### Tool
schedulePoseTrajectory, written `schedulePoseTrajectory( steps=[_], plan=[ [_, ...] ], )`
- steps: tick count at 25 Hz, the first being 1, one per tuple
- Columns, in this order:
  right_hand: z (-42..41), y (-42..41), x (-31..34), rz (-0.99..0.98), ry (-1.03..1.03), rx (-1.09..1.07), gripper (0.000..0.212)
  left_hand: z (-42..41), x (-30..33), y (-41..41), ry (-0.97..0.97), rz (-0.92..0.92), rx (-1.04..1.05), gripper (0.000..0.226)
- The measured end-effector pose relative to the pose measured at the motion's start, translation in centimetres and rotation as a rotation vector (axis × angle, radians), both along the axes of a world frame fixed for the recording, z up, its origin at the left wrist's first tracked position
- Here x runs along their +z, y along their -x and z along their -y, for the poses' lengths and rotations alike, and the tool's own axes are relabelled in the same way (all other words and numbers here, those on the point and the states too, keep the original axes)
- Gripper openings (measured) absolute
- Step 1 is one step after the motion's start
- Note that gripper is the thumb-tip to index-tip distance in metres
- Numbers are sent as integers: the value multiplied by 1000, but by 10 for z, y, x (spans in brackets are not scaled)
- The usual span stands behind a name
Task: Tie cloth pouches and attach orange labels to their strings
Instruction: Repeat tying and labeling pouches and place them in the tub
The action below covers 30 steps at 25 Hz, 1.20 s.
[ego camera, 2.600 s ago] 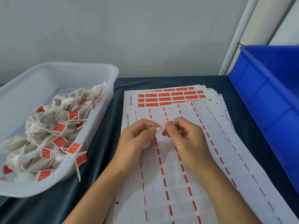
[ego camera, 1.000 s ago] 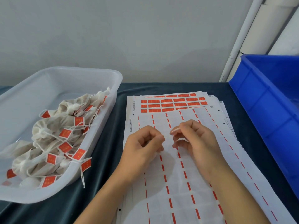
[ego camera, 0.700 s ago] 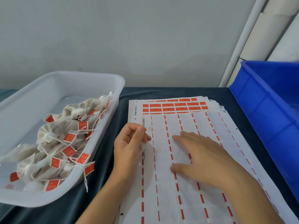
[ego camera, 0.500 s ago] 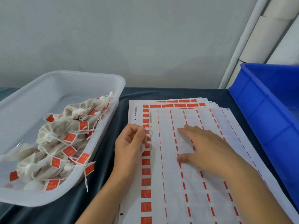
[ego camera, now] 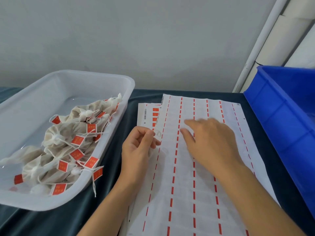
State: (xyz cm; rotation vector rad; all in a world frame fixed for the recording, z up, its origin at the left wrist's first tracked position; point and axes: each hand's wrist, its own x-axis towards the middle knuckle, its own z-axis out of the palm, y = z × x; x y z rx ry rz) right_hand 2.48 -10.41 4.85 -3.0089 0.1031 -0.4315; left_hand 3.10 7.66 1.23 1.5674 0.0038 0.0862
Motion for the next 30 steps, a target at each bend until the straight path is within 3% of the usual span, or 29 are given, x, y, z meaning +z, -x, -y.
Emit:
schedulePoseTrajectory(
  steps=[4, 6, 10, 14, 17, 19, 30],
  plan=[
    [-9, 35, -21, -334, 27, -31, 64, 1, 0, -2, -6, 35, -17, 24],
    [-11, 30, -25, -406, 1, 28, 71, 0, 0, -1, -3, 82, -42, 19],
    [-12, 24, -20, -291, -11, 78, 74, -1, -2, 1, -58, 103, -98, 18],
    [-10, 73, -15, -65, -167, 179, 52, 1, -5, -1, -105, 67, -142, 17],
    [-6, 94, -23, -387, -210, 369, 75, 0, -5, -2, -124, 112, -119, 16],
    [-2, 91, -27, -507, -185, 367, 91, -1, -4, -2, -144, 166, -93, 15],
    [-13, 52, -46, -266, -89, 240, 81, -1, -13, -3, -192, 201, -77, 14]
  ],
)
